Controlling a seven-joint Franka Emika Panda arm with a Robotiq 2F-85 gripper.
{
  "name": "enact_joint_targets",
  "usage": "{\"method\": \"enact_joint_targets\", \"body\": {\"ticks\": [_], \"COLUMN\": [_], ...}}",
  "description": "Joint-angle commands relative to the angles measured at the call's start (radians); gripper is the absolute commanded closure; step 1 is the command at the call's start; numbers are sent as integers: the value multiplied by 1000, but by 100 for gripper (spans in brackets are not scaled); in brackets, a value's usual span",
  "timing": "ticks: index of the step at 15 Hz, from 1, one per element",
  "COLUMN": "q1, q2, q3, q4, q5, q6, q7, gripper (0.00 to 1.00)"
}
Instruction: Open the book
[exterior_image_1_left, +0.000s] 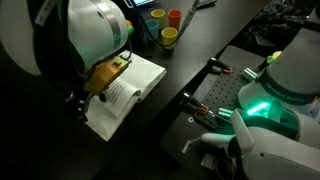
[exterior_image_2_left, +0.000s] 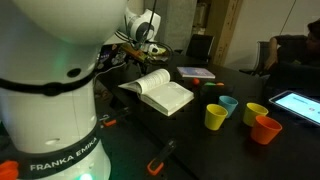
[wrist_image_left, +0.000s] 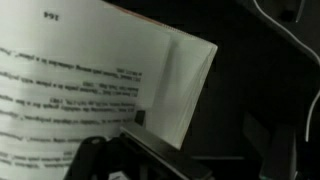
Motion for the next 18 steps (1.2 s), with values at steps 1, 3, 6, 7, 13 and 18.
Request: {"method": "enact_joint_targets", "body": {"ticks": [1, 3, 6, 7, 13, 18], "q1": [-8, -8, -11, -40, -90, -64], "q2": [9, -2, -16, -21, -118, -190], "q3": [23, 15, 2, 27, 31, -57], "q4": [-2, 0, 6, 16, 84, 119], "q5": [-6, -15, -20, 13, 119, 35], "q6": [13, -6, -53, -116, -436, -569], "q7": [-1, 8, 24, 17, -23, -1], "gripper": [0, 0, 0, 0, 0, 0]}}
